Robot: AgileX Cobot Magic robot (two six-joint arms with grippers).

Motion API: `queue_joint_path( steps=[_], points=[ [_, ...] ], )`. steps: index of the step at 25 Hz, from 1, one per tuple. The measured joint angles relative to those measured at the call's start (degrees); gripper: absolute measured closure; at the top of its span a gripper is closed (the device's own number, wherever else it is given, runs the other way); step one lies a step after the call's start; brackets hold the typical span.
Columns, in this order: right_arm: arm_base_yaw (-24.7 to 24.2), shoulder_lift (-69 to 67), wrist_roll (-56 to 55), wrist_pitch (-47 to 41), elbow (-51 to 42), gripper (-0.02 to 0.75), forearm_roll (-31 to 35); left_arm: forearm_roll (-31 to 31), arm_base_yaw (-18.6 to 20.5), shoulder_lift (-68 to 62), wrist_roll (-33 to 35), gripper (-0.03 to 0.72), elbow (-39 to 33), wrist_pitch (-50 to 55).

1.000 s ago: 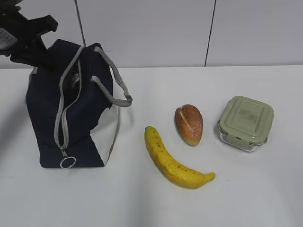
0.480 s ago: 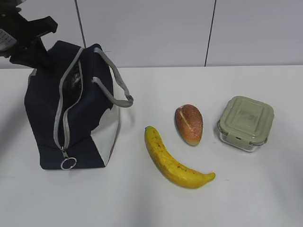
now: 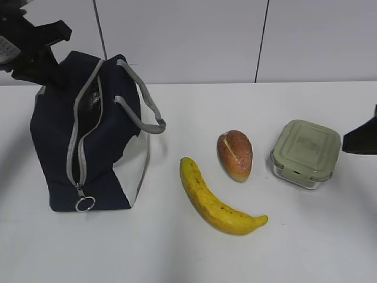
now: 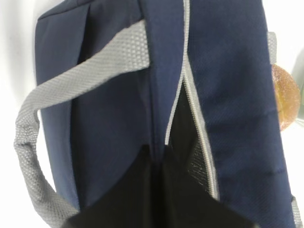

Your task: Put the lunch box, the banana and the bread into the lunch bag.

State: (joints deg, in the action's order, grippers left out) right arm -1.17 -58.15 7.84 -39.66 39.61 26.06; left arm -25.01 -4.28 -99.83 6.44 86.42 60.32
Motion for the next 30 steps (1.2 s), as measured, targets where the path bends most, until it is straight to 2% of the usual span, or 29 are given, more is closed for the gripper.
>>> queue_joint_path(
  steps=[8,11,17,22,30],
  points=[
    [-1.05,-15.25,9.71,0.32,5.44,0.279,7.46,0.00,0.00,0.00,0.00,0.691,0.00,0.00],
    [-4.78,-17.43,12.27,0.00,5.56,0.280,7.90,0.00,0.00,0.00,0.00,0.691,0.00,0.00],
    [-16.82,-17.97,17.68,-2.48,5.57,0.280,9.13,-0.03,0.00,0.00,0.00,0.691,0.00,0.04],
    [-20.36,-19.09,23.56,-3.81,5.57,0.281,13.06,-0.03,0.00,0.00,0.00,0.691,0.00,0.04],
    [-24.92,-29.99,40.74,-8.32,5.67,0.281,31.72,-0.03,0.00,0.00,0.00,0.691,0.00,0.04]
  ],
)
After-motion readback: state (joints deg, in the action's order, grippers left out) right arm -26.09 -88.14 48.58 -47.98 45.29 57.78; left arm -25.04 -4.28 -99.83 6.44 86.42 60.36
